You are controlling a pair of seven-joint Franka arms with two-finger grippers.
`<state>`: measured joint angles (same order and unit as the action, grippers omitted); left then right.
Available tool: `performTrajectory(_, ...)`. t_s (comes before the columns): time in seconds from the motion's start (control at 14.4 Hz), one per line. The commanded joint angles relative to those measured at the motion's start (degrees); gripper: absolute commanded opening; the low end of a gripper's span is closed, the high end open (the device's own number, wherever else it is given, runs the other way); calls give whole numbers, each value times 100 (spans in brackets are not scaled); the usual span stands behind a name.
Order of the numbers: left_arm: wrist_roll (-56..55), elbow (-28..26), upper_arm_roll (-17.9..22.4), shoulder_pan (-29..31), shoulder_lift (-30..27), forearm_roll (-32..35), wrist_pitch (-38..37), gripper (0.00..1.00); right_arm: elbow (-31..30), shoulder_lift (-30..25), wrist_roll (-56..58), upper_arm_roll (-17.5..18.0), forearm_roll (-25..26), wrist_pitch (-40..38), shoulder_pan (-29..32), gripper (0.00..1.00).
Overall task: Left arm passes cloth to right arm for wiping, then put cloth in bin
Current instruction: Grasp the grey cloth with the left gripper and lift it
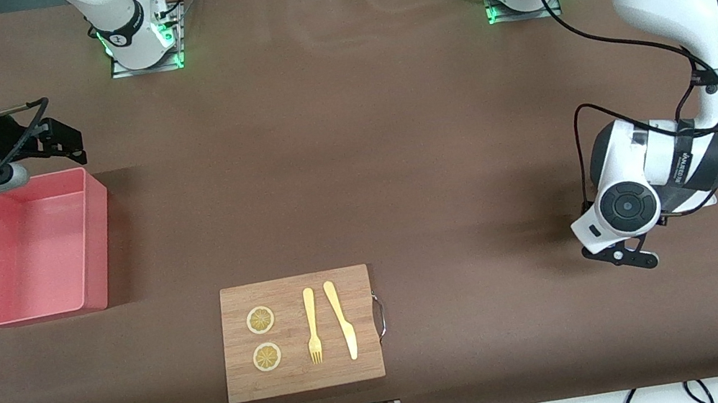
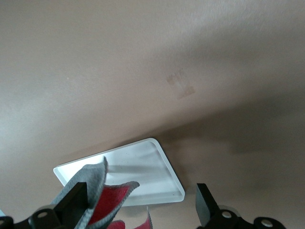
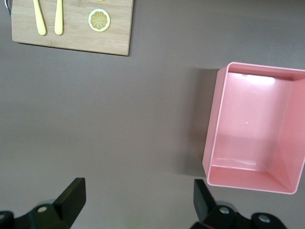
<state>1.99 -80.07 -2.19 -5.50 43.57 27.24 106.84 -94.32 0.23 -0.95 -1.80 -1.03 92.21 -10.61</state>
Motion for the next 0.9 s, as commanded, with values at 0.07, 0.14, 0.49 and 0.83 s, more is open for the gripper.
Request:
performTrajectory(0.07, 398, 9, 17, -13, -15, 158, -58, 100, 63, -5, 139, -5, -64, -54, 33, 100)
performTrajectory(0.14, 451, 9, 17, -39, -15, 219, -76, 100, 63, -5, 130, -5, -64, -54, 33, 100)
performTrajectory(0.49, 549, -79, 8, -57, 37, 949, -287, 99, 63, -5, 130, -5, -64, -54, 33, 100)
performTrajectory(0.83, 803, -123, 8, -215, 125, 1396, -436, 72, 63, -5, 130, -5, -64, -54, 33, 100)
